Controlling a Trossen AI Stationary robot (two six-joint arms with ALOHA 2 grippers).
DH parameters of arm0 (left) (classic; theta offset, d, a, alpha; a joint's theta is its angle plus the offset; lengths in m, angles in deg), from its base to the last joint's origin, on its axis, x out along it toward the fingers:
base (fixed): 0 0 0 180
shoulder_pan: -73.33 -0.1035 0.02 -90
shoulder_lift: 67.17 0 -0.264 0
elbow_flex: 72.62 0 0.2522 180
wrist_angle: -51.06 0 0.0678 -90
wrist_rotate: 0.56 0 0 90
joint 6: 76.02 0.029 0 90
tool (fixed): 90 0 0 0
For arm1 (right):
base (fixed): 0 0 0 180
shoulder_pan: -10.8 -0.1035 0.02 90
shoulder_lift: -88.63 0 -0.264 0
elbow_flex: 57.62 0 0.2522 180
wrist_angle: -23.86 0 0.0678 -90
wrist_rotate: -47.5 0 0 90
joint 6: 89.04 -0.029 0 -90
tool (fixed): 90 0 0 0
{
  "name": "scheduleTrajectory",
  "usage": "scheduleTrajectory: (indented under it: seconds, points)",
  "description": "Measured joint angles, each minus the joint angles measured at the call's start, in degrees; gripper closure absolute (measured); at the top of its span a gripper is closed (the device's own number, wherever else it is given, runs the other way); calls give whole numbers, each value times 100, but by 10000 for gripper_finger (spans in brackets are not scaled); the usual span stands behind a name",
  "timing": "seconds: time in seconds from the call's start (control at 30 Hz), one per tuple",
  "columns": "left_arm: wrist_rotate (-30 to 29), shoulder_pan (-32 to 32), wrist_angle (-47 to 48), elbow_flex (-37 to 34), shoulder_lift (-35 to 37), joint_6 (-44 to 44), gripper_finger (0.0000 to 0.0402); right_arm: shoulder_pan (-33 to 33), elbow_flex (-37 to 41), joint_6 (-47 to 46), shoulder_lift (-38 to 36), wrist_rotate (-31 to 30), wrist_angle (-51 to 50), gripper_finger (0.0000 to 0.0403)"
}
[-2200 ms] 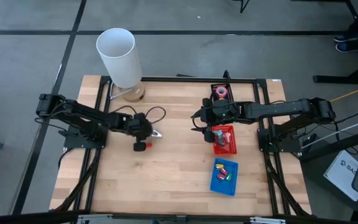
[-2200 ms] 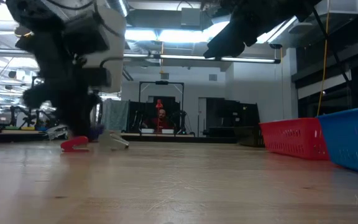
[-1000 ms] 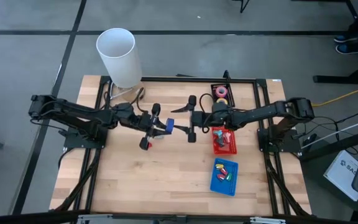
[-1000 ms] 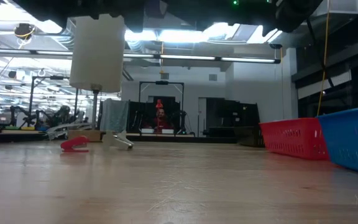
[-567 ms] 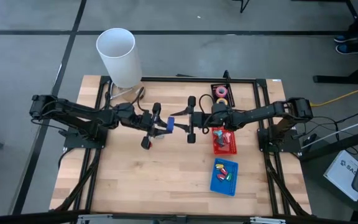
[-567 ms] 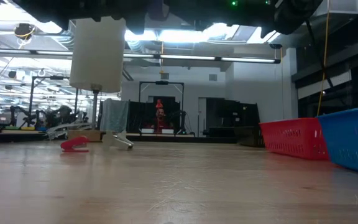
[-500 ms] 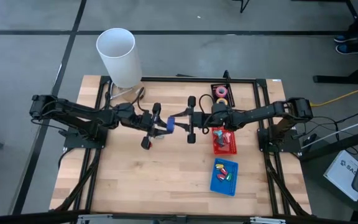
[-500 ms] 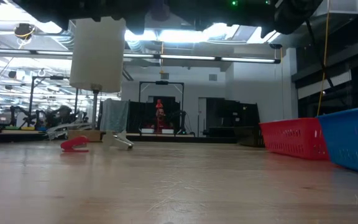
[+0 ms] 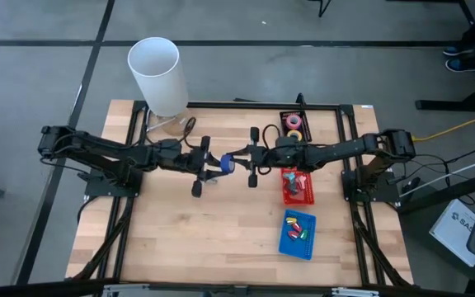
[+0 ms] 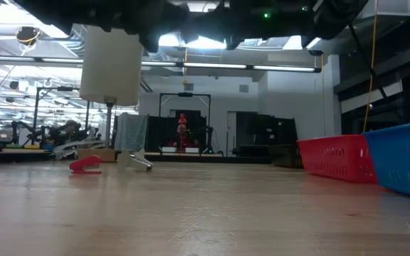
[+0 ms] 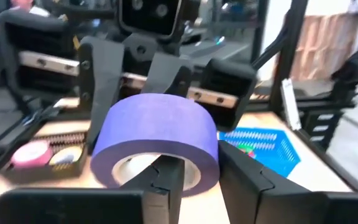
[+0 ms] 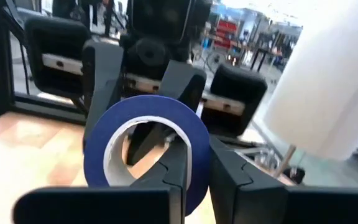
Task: Pick and place Stapler, Stapler remover, tape
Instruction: Put the purple tape into the black basket
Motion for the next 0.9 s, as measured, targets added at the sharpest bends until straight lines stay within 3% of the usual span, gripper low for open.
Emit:
scheduleTrajectory:
  seconds: [0.47, 0.9]
  points:
    - [-519, -22, 1400, 5, 373, -415, 231, -14, 6, -401, -12, 138, -1568, 367]
    - [-725, -26, 1821, 9, 370, -415, 222, 17, 7, -880, -236, 253, -3764, 363]
